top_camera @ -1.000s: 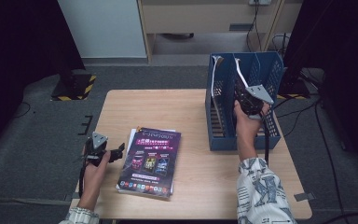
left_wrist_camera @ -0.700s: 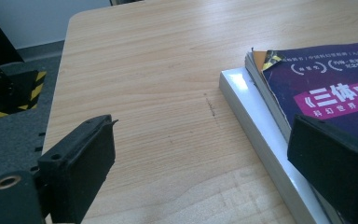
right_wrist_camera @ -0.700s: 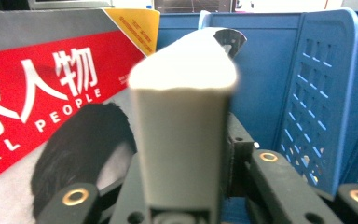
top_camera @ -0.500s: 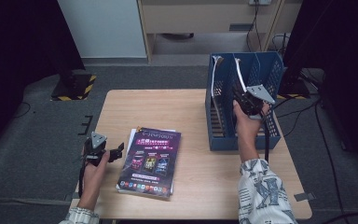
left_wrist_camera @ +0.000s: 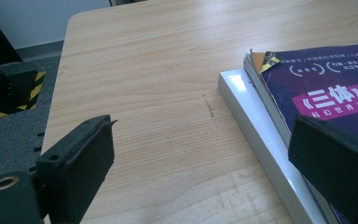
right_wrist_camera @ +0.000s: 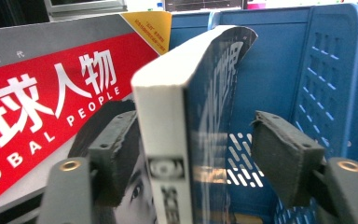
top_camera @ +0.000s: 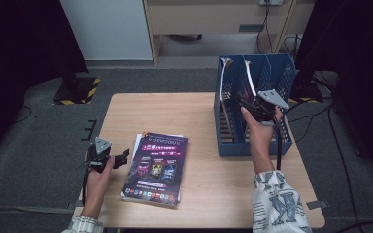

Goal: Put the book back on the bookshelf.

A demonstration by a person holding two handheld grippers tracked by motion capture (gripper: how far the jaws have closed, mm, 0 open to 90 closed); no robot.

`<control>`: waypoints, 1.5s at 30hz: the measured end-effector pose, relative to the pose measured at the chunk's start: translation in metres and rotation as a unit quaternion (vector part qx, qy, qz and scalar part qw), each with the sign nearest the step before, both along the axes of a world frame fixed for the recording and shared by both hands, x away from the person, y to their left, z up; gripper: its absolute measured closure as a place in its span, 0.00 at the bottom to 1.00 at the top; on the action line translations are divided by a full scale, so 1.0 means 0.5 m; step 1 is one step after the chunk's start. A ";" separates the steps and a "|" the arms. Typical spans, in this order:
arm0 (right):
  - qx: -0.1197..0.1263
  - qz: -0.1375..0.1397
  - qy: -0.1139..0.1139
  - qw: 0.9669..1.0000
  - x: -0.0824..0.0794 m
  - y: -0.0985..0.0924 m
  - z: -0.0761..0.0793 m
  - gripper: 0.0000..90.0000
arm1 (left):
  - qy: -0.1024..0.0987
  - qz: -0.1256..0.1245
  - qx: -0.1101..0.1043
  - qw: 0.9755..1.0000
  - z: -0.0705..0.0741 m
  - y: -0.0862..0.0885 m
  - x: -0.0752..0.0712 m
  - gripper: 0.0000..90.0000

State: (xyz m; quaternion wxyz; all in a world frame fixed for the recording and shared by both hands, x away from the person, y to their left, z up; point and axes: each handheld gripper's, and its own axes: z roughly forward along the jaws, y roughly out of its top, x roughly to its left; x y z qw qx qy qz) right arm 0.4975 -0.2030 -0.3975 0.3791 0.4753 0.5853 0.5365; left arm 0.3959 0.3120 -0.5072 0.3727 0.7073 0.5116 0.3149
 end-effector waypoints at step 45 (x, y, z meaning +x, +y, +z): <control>-0.042 0.078 0.023 0.996 -0.184 -0.052 -0.046 0.18 | 0.026 -0.030 -0.003 0.999 0.003 -0.019 -0.002 0.04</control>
